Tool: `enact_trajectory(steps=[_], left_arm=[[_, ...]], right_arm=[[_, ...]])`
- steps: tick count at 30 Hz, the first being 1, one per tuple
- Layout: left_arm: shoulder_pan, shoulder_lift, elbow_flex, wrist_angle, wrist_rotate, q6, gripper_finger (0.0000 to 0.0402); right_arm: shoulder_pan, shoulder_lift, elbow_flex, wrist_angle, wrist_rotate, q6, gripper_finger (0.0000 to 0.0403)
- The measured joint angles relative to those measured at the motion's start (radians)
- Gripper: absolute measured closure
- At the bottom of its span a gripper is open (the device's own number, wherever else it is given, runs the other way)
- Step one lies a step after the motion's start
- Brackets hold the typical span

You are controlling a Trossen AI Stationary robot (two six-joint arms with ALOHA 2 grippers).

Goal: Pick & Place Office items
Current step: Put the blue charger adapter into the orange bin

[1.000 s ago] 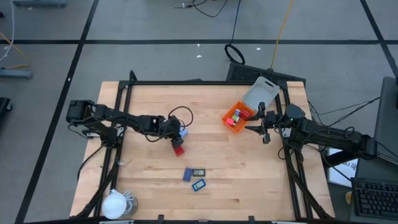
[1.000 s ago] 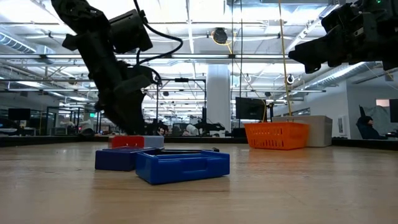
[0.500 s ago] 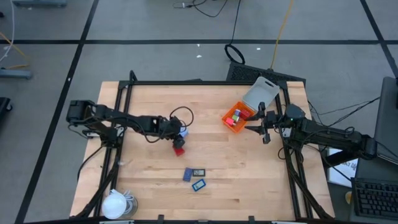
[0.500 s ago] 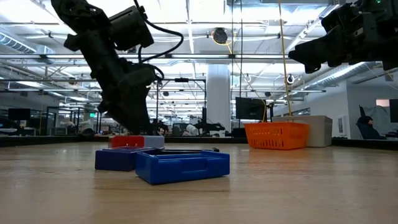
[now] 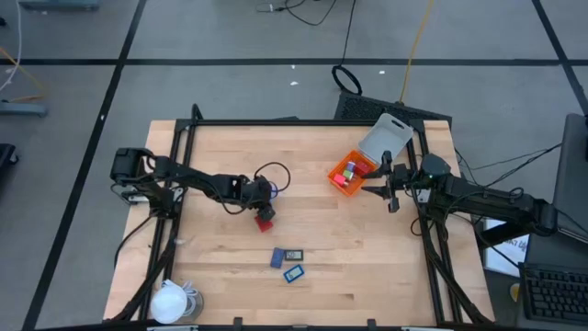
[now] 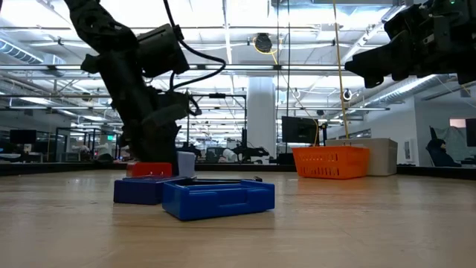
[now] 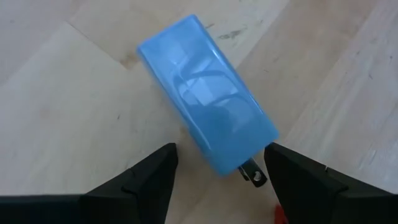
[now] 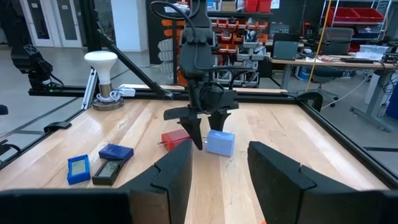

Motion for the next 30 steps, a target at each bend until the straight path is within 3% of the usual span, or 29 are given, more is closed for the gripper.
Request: enact_trajectory(steps=[10, 19, 23, 30], left_arm=[[-0.008, -0.029, -0.004, 0.013, 0.024, 0.041, 0.0151], [-0.009, -0.027, 0.01, 0.116, 0.24, -0.038, 0.0151], [-0.009, -0.028, 0.01, 0.236, 0.244, 0.042, 0.0151], [-0.009, -0.029, 0.011, 0.439, 0.228, 0.326, 0.0151]], right_arm=[[0.0, 0.003, 0.0, 0.0, 0.0, 0.0, 0.0259], [0.0, 0.003, 0.0, -0.001, 0.0, 0.0, 0.0259], [0.0, 0.004, 0.0, -0.001, 0.0, 0.0, 0.0259], [0.0, 0.006, 0.0, -0.001, 0.0, 0.0, 0.0259]])
